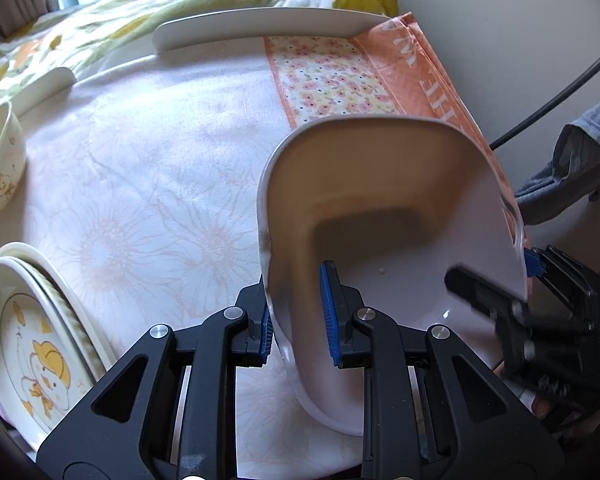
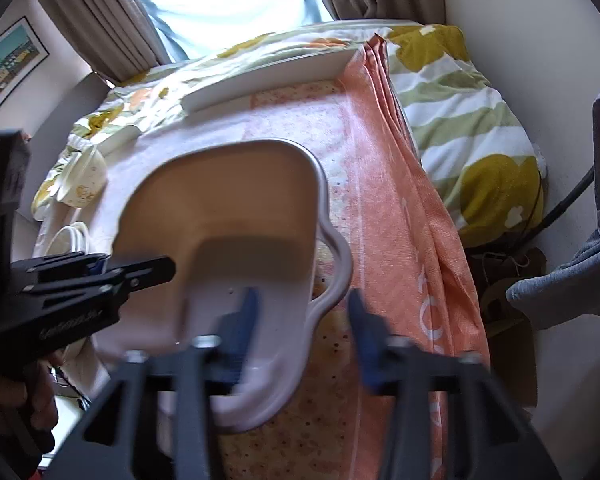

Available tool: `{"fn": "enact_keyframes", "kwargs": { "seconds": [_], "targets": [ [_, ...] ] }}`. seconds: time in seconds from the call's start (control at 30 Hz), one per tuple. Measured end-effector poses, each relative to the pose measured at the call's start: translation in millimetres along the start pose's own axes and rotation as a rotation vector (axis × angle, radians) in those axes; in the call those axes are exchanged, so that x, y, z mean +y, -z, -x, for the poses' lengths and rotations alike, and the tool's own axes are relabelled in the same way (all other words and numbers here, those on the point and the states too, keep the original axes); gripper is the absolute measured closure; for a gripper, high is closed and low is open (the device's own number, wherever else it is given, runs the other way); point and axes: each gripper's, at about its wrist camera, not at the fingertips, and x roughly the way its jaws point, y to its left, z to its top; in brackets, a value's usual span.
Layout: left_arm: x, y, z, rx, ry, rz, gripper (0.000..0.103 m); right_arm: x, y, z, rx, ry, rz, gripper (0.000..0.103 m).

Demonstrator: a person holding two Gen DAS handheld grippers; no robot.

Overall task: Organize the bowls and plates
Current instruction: 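Lift the pink-beige dish with both tools and carry it onto the orange runner, then lower the pink-beige dish onto the runner and open both tools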

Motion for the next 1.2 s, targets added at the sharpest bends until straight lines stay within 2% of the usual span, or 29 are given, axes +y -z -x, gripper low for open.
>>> {"fn": "enact_keyframes", "kwargs": {
  "seconds": [0.13, 0.17, 0.2, 0.23, 0.27, 0.37, 0.63, 0.77, 0.83, 0.93, 1.0, 1.2],
  "targets": [
    [-2, -2, -1, 0.006, -0.003, -0.001, 0.082, 6, 4, 6, -0.014, 0.004, 0.057, 0.016],
    [-2, -1, -1, 0.009, -0.002, -0.004, 0.074, 7, 5, 7, -0.022, 0.005, 0.069, 0.013],
    [-3, -1, -1, 0.008, -0.004, -0.006, 0.048, 8, 6, 8, -0.028, 0.007, 0.080, 0.011],
    [-4, -1, -1, 0.004, -0.004, -0.006, 0.029, 10, 7, 9, -0.034, 0.010, 0.090, 0.008],
    [-4, 0, 1, -0.007, 0.003, -0.004, 0.000, 11, 8, 9, -0.039, 0.011, 0.097, 0.007],
    [-3, 0, 6, -0.027, 0.027, 0.008, 0.001, 13, 10, 9, -0.039, 0.017, 0.105, 0.007],
    [6, 5, 32, -0.052, 0.032, 0.035, 0.001, 23, 13, 27, -0.059, 0.028, 0.146, 0.007],
    [13, 9, 73, -0.106, 0.035, 0.043, 0.001, 38, 4, 51, -0.086, 0.034, 0.188, 0.007],
    [20, 11, 95, -0.137, 0.016, 0.046, 0.001, 50, -6, 69, -0.118, 0.017, 0.207, 0.007],
    [35, 13, 133, -0.196, -0.024, 0.069, 0.001, 72, -22, 87, -0.161, 0.071, 0.281, 0.007],
    [49, 15, 159, -0.240, -0.051, 0.092, 0.001, 88, -34, 97, -0.183, 0.053, 0.332, 0.007],
    [101, 21, 201, -0.308, -0.100, 0.164, 0.001, 127, -67, 114, -0.272, 0.019, 0.289, 0.007]
  ]
}}
